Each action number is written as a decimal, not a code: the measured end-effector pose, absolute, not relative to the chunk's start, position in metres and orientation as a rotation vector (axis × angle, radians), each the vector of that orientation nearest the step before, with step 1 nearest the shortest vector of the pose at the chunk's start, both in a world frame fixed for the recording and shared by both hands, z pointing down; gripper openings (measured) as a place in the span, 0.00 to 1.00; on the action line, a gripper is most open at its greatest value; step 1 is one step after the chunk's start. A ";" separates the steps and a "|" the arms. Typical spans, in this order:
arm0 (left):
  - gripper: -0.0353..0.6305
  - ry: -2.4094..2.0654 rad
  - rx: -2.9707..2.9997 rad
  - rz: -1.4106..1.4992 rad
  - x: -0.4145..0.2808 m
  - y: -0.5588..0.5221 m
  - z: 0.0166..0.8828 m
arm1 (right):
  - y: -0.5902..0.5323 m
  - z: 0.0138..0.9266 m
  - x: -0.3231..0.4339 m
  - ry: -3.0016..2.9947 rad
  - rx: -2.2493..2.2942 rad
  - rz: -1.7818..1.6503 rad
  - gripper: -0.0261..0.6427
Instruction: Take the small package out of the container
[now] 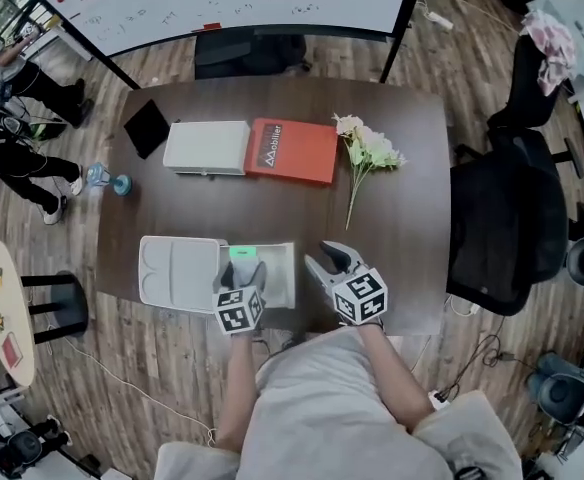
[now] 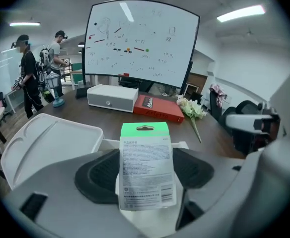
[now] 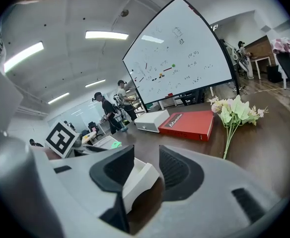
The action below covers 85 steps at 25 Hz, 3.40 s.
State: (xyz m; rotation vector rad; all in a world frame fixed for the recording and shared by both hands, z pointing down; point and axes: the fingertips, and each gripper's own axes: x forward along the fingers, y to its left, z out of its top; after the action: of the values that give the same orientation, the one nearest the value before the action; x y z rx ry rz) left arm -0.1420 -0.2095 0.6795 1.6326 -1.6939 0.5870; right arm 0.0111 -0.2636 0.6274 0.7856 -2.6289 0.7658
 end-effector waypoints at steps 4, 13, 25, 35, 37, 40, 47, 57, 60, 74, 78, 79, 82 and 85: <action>0.53 -1.724 1.734 0.495 -0.135 -0.215 0.652 | -0.245 0.624 0.014 -2.602 0.794 0.727 0.28; 0.53 -1.708 1.890 0.263 -0.124 -0.195 0.614 | -0.216 0.613 0.025 -2.565 0.960 0.667 0.29; 0.53 -1.585 2.054 0.144 -0.113 -0.139 0.595 | -0.159 0.568 0.053 -2.712 1.385 0.580 0.26; 0.53 -1.589 2.108 0.099 -0.110 -0.097 0.580 | -0.094 0.558 0.072 -2.774 1.495 0.779 0.24; 0.53 -1.594 2.126 0.100 -0.108 -0.088 0.580 | -0.082 0.563 0.070 -2.775 1.468 0.848 0.24; 0.53 -1.595 2.133 0.102 -0.106 -0.076 0.580 | -0.070 0.560 0.073 -2.774 1.490 0.899 0.24; 0.53 -1.589 2.149 0.069 -0.104 -0.063 0.573 | -0.052 0.568 0.061 -2.727 1.428 0.879 0.37; 0.53 -1.553 2.122 0.135 -0.117 -0.055 0.580 | -0.047 0.586 0.012 -2.701 1.251 0.799 0.53; 0.53 -1.554 2.125 0.119 -0.122 -0.055 0.575 | -0.049 0.585 0.003 -2.711 1.227 0.779 0.53; 0.53 -1.539 2.153 0.157 -0.124 -0.071 0.575 | -0.052 0.598 -0.003 -2.674 1.173 0.828 0.47; 0.53 -1.530 2.138 0.196 -0.131 -0.073 0.581 | -0.053 0.609 -0.007 -2.645 1.138 0.888 0.41; 0.53 -1.536 2.133 0.196 -0.134 -0.072 0.581 | -0.053 0.611 -0.008 -2.640 1.133 0.894 0.39; 0.53 -1.559 2.122 0.184 -0.140 -0.073 0.581 | -0.055 0.612 -0.010 -2.634 1.119 0.873 0.37; 0.53 -1.573 2.115 0.175 -0.143 -0.072 0.580 | -0.056 0.611 -0.013 -2.640 1.109 0.866 0.31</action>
State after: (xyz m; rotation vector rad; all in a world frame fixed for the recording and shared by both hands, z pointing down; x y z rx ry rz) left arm -0.1431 -0.0718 0.5798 2.1152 -1.5731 0.1754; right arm -0.0126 -0.0558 0.6106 1.1086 -2.6399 0.8659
